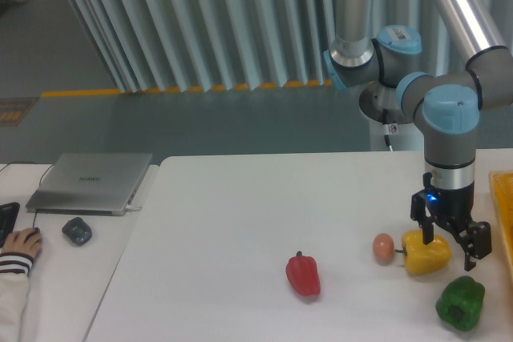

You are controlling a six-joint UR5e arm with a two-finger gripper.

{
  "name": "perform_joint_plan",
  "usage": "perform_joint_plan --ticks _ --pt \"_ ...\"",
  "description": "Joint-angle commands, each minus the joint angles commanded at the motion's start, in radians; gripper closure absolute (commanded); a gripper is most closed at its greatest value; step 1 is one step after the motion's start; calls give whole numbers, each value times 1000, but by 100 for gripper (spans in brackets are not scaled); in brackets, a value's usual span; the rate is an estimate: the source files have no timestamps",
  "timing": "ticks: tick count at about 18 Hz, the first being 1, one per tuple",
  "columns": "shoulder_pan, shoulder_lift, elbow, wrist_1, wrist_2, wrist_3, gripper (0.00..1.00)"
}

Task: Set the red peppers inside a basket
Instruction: 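Open the gripper above the yellow pepper near the basket, then move the open gripper over to the red bell pepper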

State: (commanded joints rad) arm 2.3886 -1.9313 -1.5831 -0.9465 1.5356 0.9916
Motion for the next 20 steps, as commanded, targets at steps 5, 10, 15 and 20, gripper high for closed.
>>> perform_joint_plan --ticks 5,10,15,20 --pt "-97 -32 48 0 -3 -318 0" --pt "-164 -41 61 0 8 -669 0" --pt "-268 -101 75 9 136 -846 0" --pt "-331 -114 86 61 155 -1030 0"
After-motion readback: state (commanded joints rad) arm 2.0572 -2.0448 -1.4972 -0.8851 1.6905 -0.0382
